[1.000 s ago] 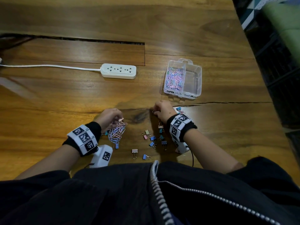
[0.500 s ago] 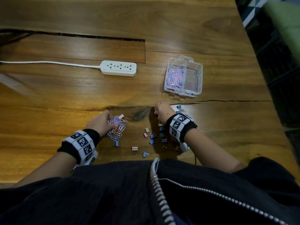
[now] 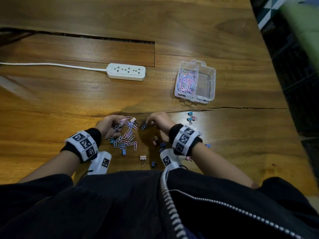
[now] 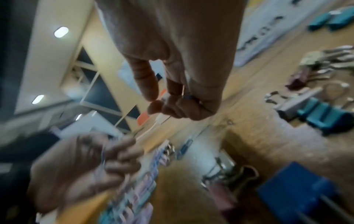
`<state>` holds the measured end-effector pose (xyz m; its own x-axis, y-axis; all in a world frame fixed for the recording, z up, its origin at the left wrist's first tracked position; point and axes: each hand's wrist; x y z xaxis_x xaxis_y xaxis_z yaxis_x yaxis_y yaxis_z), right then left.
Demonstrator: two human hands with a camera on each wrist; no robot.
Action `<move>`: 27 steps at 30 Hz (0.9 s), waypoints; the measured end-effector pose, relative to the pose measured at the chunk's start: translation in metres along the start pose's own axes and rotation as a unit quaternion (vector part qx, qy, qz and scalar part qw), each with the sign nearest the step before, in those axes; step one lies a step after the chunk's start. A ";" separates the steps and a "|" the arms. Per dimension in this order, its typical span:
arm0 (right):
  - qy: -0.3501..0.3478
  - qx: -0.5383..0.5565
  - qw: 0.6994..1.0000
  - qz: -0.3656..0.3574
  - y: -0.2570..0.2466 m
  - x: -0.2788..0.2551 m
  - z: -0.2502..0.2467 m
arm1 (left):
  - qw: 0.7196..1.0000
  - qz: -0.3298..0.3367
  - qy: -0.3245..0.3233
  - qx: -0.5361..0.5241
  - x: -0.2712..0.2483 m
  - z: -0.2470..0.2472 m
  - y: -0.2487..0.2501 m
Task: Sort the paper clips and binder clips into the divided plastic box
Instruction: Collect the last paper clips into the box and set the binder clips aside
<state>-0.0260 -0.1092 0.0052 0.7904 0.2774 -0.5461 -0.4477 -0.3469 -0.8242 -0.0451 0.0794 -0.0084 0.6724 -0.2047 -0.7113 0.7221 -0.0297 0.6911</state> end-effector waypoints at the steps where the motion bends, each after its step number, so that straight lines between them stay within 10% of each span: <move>1: 0.001 -0.103 0.994 -0.022 0.002 0.002 0.007 | 0.999 0.005 -0.024 -0.030 0.000 -0.002 -0.001; 7: 0.001 -0.408 0.911 -0.061 0.012 0.012 0.027 | 0.996 -0.003 -0.031 -0.080 0.004 -0.005 -0.001; 10: -0.020 -0.426 0.903 -0.050 0.011 0.013 0.027 | 0.987 -0.041 0.082 0.135 0.004 -0.001 0.008; 17: -0.043 -0.447 0.890 -0.078 0.015 0.010 0.020 | 0.733 -0.040 0.230 0.639 -0.001 -0.003 -0.002; 24: 0.014 -0.038 0.999 -0.008 0.020 0.009 0.005 | 0.757 -0.034 0.167 0.630 0.002 0.000 -0.016; 27: -0.019 0.208 0.976 0.059 0.010 0.002 -0.001 | 0.768 -0.035 0.143 0.623 0.003 0.004 -0.015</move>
<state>-0.0284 -0.1129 -0.0039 0.7107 0.2939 -0.6392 -0.6719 0.0142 -0.7405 -0.0549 0.0756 -0.0201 0.7759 0.0584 -0.6281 0.1612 -0.9810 0.1079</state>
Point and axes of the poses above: each hand's wrist, its own x-axis towards the middle knuckle, its own z-axis out of the palm, y = z × x, and after that the axes turned 5 degrees about -z, right-handed
